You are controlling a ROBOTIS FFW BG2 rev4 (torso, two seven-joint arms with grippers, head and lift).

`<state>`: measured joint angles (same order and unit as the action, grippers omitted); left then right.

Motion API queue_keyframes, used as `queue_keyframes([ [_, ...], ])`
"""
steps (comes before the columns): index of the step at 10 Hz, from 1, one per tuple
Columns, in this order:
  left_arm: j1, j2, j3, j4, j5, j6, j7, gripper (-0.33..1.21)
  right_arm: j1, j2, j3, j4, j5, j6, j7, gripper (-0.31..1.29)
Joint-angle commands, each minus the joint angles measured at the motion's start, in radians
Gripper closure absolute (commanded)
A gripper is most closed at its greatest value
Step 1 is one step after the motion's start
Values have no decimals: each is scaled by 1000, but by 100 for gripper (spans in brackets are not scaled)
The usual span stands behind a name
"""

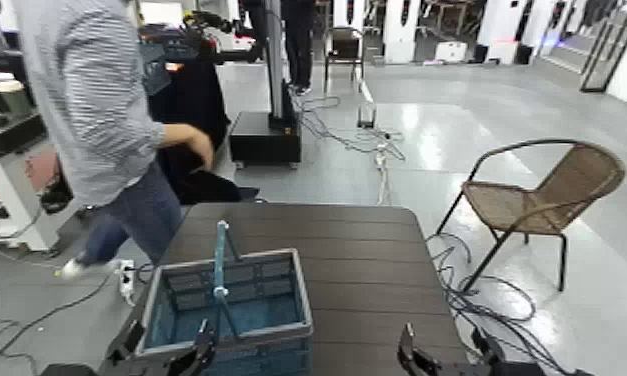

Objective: Grasp the handle of the crate.

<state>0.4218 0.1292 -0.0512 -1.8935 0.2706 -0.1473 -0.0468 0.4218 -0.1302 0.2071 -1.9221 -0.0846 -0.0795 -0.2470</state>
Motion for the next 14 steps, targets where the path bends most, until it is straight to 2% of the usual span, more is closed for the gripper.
queue_keyframes([
  [1,0,-2,2,4,9,0,-5,11,0,0,1,0,-1,1,0,15],
  [5,-3,-5,8,4,21,-6,-11,11,0,1,1,0,-4,3,0,15],
  [8,-43,-3,44,1,108,51,-44,11,0,1,1,2,-9,7,0,15],
  [11,-107,46,83,-6,305,235,-85,11,0,4,3,5,-14,7,0,15],
  [14,-210,136,139,24,487,431,-166,11,-5,3,8,11,-20,12,0,15],
])
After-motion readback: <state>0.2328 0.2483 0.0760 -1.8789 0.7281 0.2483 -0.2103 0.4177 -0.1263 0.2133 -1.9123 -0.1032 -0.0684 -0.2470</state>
